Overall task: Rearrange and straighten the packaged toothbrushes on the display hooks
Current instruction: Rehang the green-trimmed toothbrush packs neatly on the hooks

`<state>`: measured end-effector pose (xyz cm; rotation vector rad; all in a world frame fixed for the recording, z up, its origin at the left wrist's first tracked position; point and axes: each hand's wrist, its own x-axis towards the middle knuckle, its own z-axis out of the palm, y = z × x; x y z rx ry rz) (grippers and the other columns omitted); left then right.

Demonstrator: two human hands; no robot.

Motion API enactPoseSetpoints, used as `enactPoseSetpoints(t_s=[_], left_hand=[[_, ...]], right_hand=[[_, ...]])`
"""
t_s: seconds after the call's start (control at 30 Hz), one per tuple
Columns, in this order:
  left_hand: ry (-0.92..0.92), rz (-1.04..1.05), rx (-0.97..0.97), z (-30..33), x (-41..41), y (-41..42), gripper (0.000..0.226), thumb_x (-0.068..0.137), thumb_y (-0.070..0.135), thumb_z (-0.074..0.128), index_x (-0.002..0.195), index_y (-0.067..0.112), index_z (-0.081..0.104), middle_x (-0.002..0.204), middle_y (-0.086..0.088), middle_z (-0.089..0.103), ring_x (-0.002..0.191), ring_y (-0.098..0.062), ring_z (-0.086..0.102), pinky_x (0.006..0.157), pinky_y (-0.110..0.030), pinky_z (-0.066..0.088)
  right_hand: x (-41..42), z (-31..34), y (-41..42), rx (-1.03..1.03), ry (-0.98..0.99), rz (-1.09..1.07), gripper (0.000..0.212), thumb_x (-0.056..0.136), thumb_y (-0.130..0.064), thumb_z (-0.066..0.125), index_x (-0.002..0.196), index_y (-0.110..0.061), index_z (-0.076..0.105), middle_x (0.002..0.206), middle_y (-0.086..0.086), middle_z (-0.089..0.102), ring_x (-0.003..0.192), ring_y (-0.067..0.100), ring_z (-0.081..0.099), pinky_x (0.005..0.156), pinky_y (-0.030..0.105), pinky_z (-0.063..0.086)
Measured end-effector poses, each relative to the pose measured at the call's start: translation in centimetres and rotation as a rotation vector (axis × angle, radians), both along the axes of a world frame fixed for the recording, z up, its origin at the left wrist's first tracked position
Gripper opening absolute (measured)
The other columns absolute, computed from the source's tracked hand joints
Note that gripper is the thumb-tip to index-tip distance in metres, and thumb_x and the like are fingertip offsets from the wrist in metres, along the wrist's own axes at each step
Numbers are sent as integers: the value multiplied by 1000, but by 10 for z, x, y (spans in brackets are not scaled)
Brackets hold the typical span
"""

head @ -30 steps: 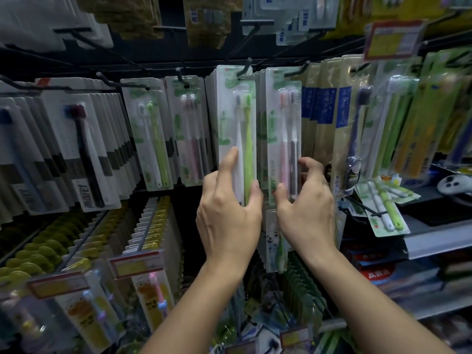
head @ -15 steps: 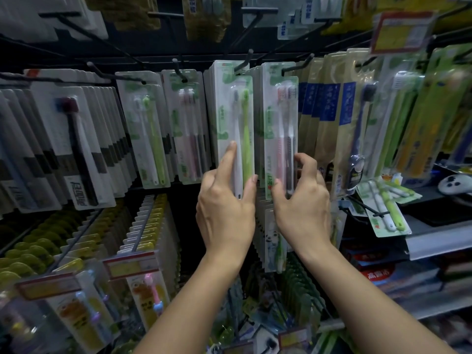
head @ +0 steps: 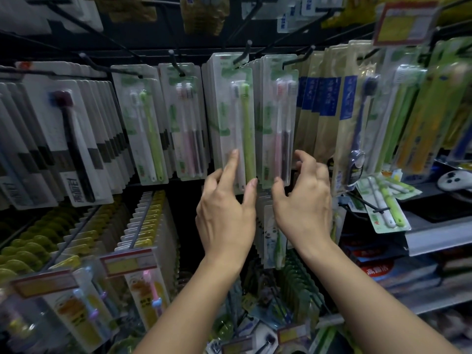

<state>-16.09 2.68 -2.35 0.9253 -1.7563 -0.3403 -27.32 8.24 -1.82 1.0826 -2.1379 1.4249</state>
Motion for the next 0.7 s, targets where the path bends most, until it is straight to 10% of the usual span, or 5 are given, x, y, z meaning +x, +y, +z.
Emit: enactPoseSetpoints(t_s=[0.7], left_hand=[[-207, 50, -22, -7, 21, 5, 62, 98, 54, 61, 157, 41, 43, 132, 3, 38, 125, -16, 47, 85, -27, 48]], right_hand=[[12, -2, 7, 3, -5, 17, 59, 98, -32, 65, 151, -24, 41, 135, 5, 45, 119, 26, 55, 88, 32, 42]])
